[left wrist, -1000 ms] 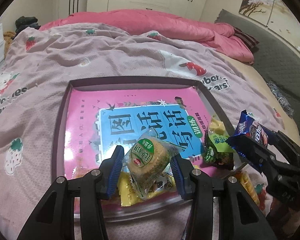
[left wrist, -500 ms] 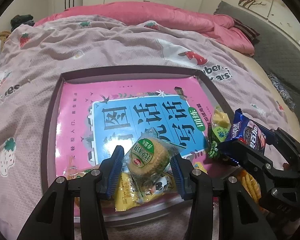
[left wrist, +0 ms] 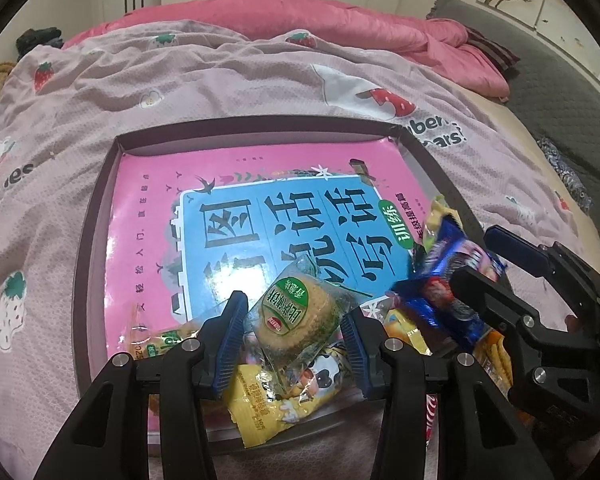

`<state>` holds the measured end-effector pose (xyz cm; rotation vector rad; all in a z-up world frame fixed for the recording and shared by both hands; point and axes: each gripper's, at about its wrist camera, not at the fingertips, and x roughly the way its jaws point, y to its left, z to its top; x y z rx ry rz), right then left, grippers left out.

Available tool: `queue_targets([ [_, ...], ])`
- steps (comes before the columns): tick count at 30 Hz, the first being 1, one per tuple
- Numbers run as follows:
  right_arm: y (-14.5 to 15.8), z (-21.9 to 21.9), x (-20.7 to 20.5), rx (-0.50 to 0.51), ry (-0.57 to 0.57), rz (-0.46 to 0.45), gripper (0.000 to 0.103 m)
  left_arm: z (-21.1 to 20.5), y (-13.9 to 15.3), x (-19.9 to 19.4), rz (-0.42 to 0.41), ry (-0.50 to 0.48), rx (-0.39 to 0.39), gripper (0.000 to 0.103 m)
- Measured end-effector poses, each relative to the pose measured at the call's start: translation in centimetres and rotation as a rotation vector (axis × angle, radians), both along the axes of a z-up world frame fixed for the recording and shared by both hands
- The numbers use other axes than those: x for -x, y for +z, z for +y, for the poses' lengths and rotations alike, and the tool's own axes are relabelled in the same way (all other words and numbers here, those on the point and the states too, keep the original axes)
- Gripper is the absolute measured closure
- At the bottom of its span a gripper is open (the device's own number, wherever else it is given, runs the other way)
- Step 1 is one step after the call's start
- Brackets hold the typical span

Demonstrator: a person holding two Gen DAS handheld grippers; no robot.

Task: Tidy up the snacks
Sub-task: 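Open both grippers to release the biscuit and blue packet into the tray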

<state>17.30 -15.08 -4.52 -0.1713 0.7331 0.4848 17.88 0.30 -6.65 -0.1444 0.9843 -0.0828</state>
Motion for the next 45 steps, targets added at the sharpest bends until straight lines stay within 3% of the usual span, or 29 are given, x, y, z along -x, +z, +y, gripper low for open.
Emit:
queue_targets([
  [21, -0.4, 0.2, 0.1, 0.022, 0.008, 0.016, 0.045, 0.2, -0.1, 0.0, 0.006, -0.006, 0.026, 0.052],
  [25, -0.2, -0.1, 0.1, 0.016, 0.004, 0.016, 0.045, 0.2, 0.1, 0.2, 0.002, -0.006, 0.032, 0.046],
  [34, 0.0, -0.3, 0.2, 0.008, 0.002, 0.014, 0.045, 0.1, 1.0, 0.6, -0.014, -0.003, 0.027, 0.046],
  [37, 0.2, -0.4, 0.2, -0.004, 0.002, 0.015, 0.045, 0.2, 1.4, 0.7, -0.021, -0.004, 0.028, 0.038],
  [45, 1.4, -1.3, 0.5, -0.050, -0.008, -0.009, 0.042, 0.5, 3.1, 1.5, -0.052, 0.004, 0.024, 0.035],
])
